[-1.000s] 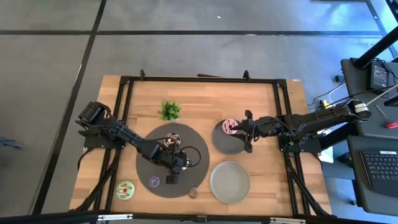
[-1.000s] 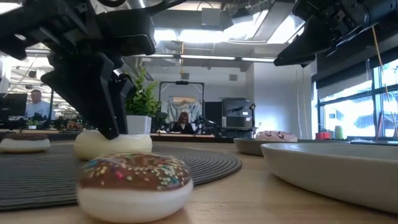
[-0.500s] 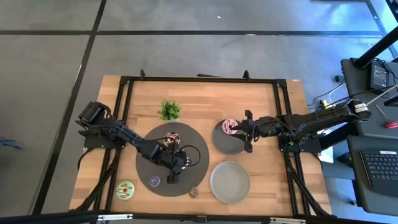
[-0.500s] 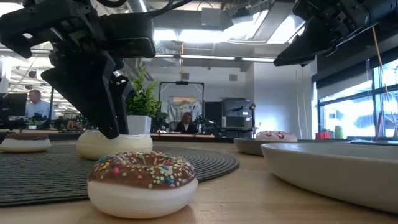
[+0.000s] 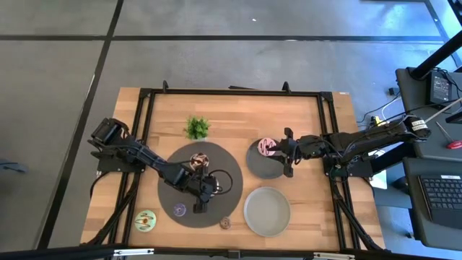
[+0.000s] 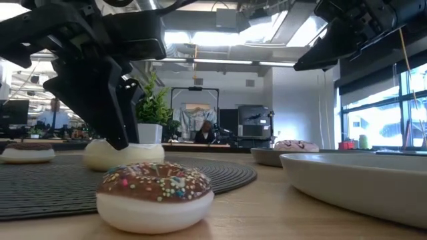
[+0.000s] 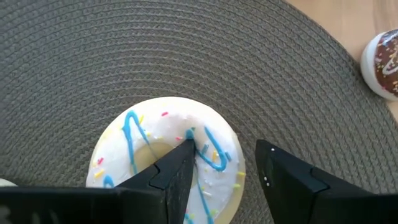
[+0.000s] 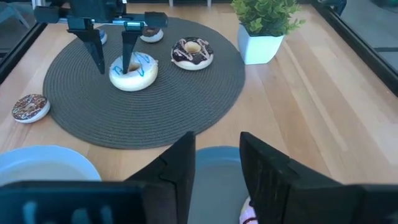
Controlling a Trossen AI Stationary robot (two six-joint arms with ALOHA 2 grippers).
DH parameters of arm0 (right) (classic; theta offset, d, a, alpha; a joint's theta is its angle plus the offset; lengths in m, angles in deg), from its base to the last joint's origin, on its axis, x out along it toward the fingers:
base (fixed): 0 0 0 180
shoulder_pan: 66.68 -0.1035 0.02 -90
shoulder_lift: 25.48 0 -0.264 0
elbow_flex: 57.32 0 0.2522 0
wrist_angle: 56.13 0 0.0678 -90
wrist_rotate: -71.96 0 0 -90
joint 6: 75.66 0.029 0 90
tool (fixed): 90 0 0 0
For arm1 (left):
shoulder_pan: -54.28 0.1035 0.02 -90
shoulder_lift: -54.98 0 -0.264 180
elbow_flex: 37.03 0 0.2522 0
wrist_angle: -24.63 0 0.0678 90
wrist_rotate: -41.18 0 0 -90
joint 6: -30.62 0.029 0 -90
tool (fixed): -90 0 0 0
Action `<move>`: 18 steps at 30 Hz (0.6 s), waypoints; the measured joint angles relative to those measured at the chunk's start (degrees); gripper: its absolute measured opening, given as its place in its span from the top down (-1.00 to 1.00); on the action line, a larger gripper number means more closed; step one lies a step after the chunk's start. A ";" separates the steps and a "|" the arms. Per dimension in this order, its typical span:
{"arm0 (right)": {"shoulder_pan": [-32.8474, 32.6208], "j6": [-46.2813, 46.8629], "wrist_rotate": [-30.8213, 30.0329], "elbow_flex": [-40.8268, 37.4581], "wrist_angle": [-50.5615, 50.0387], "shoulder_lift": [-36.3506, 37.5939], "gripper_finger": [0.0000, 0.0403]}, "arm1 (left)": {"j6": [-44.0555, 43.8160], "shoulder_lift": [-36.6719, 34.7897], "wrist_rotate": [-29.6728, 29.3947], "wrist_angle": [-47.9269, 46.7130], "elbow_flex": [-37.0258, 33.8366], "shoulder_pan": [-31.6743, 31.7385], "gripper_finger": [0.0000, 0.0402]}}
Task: Pick & Place donuts
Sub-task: Put the large white donut on the black plate
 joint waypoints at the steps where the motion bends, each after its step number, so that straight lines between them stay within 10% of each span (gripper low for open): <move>1: 0.00 -0.32 0.02 0.00 -0.02 0.00 0.37 | 0.00 0.00 -0.26 -0.07 0.00 0.02 0.16; 18: 0.00 -0.40 0.02 0.00 -0.02 0.00 0.37 | 4.50 0.00 -1.19 -0.19 -0.02 0.09 0.59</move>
